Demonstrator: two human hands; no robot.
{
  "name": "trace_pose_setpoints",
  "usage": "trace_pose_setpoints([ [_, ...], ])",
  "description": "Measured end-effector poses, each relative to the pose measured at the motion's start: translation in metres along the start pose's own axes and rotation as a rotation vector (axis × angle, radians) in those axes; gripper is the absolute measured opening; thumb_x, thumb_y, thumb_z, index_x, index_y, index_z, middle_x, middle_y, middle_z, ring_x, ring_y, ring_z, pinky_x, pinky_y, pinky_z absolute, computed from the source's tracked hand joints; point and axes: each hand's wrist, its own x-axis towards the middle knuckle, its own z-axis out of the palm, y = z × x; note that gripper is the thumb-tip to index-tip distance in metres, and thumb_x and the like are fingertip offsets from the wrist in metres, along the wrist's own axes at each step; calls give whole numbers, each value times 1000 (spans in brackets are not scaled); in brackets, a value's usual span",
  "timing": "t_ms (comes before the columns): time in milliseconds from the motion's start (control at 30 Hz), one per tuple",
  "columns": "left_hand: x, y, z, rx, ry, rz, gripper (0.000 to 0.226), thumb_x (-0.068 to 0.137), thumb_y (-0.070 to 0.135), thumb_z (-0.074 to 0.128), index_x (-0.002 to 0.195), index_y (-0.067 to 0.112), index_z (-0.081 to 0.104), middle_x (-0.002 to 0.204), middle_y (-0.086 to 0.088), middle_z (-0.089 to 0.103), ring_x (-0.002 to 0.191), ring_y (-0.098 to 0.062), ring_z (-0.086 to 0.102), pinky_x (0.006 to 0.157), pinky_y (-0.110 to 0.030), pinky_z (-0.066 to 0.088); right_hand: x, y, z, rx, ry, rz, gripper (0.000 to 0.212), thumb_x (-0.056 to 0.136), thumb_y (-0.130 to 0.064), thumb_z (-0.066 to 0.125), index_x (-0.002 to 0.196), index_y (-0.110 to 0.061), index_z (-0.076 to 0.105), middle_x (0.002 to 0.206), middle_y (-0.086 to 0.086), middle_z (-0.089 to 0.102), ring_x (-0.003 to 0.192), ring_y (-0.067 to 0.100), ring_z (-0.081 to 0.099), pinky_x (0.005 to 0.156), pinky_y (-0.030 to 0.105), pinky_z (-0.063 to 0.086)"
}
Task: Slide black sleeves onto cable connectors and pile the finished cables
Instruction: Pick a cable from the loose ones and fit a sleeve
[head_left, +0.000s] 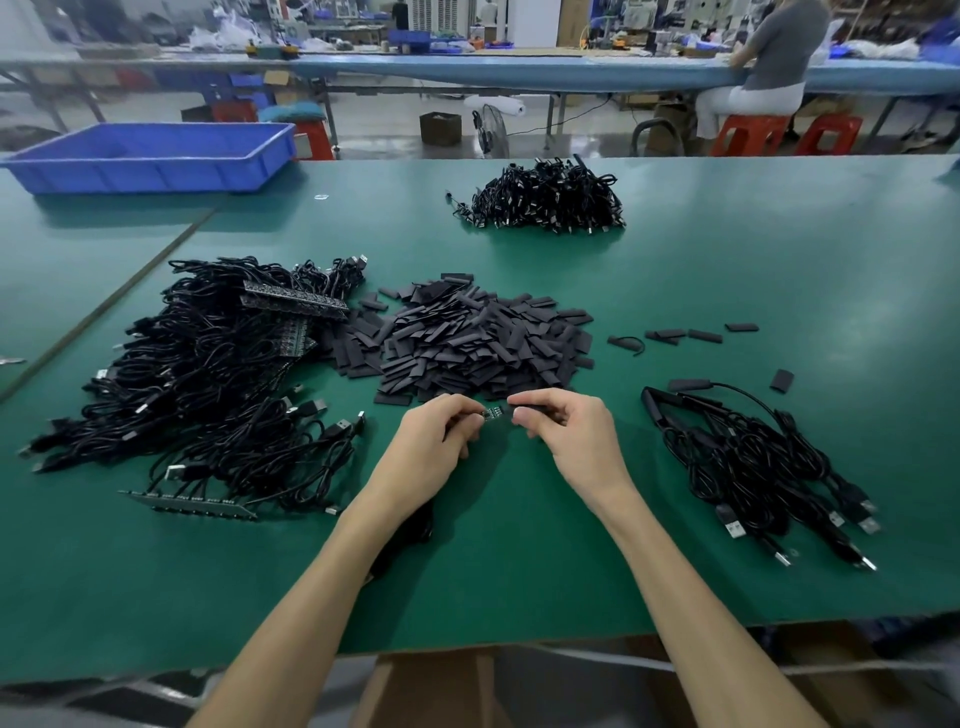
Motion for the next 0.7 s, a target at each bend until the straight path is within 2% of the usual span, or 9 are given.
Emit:
trace_pose_setpoints([
  [200,-1,2,-1,13,8,4,14,102,11,57,107,14,70,77,8,65,66,-6,61,65,-9,43,0,-1,0,17,8,3,16,91,-13,78,94,-28,81,78,-7,78,73,15,69,77,27,57],
  [333,-1,4,-1,10,0,2,14,102,11,57,106,15,70,78,7,66,65,-7,61,64,-10,43,-1,0,0,11,3,7,15,91,-13,78,93,-28,80,79,-8,78,76,18,70,78,28,58],
  [500,-2,4,-3,5,-26,4,16,101,13,58,106,19,72,76,7,66,66,-8,61,63,-12,44,0,0,0,20,-24,1,16,90,-12,79,93,-27,81,78,-8,78,70,7,68,75,22,55],
  [700,-2,4,-5,1,-12,15,19,100,7,59,105,16,75,71,9,63,65,-6,60,65,-10,42,-1,-1,1,43,-57,-15,25,87,-7,80,88,-32,81,74,-11,76,65,2,63,71,18,53],
])
